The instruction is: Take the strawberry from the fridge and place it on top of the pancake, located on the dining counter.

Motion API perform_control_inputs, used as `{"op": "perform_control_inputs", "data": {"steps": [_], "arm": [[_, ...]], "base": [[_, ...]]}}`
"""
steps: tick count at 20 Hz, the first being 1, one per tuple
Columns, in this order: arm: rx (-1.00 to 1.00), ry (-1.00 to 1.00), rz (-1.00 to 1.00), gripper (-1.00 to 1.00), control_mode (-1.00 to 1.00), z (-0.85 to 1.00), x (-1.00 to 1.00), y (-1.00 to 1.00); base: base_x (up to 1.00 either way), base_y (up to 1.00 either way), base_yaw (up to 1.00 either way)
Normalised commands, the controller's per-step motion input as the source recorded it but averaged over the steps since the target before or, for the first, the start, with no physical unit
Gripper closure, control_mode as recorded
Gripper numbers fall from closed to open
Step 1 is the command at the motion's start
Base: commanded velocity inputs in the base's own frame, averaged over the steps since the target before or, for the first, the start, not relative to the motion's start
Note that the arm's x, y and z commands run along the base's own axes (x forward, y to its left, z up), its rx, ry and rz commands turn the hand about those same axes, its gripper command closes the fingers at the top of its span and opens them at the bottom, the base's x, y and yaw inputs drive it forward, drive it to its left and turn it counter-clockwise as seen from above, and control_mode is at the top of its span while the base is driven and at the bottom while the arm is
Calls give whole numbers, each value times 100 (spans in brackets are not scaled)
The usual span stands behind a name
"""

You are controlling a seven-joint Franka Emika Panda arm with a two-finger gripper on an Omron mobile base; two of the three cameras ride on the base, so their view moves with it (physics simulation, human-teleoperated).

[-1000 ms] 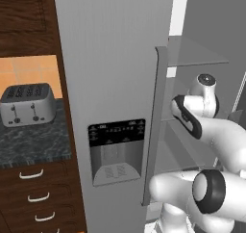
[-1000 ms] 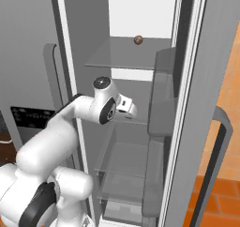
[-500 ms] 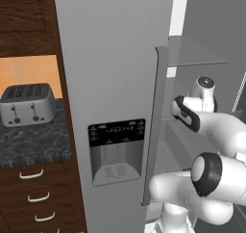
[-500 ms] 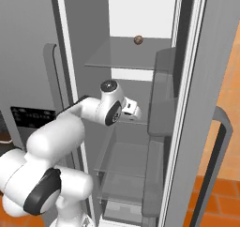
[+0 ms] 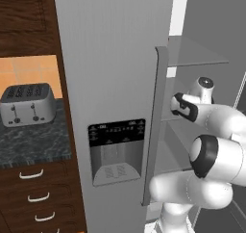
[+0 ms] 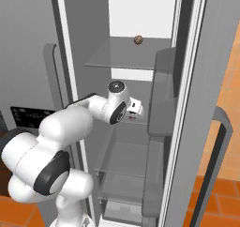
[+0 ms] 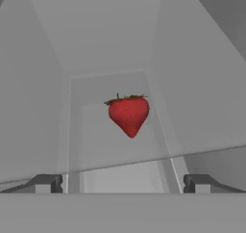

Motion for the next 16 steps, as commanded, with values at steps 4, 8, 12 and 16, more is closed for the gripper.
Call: {"op": "perform_control_inputs", "data": {"steps": [4, 8, 12, 16], "arm": [[1, 0, 1, -100, -100, -12, 28, 0], [0, 3, 0, -100, -100, -13, 34, 0], [0, 4, 0, -100, -100, -13, 33, 0], [0, 6, 0, -100, -100, -14, 33, -3]], "base": [[0, 0, 0], [0, 0, 0], [0, 0, 0], [0, 0, 0]]}}
